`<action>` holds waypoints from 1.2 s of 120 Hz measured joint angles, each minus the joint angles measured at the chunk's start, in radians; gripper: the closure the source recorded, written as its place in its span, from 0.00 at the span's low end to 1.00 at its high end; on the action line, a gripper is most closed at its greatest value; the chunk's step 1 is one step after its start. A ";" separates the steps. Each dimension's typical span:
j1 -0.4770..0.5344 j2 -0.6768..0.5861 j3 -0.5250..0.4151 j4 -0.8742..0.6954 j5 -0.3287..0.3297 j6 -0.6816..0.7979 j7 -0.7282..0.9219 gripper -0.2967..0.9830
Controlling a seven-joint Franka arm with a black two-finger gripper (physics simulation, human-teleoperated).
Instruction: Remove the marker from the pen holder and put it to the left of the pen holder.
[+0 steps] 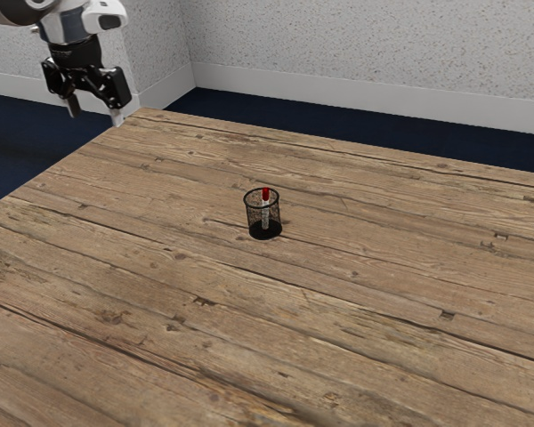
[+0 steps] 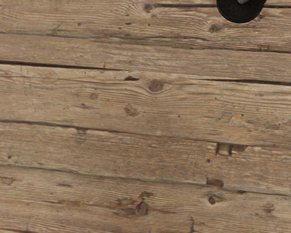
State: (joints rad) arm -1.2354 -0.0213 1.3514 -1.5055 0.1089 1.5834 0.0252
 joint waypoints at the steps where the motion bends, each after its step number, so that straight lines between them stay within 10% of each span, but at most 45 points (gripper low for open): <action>1: 0.000 0.000 0.000 0.000 0.000 0.000 0.000 0.23; 44: 0.071 0.028 -0.047 0.054 -0.001 -0.012 -0.027 0.23; 58: 0.255 0.048 -0.265 0.148 0.151 -0.071 -0.195 0.23; 77: 0.063 0.196 -0.312 0.108 0.279 -0.018 -0.456 0.23; 102: 0.336 0.520 -0.582 0.087 0.220 0.213 -0.720 0.23; 144: 0.403 0.704 -0.616 0.095 0.022 0.559 -1.005 0.23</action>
State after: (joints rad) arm -0.8321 0.6824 0.7353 -1.4100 0.1309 2.1420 -0.9797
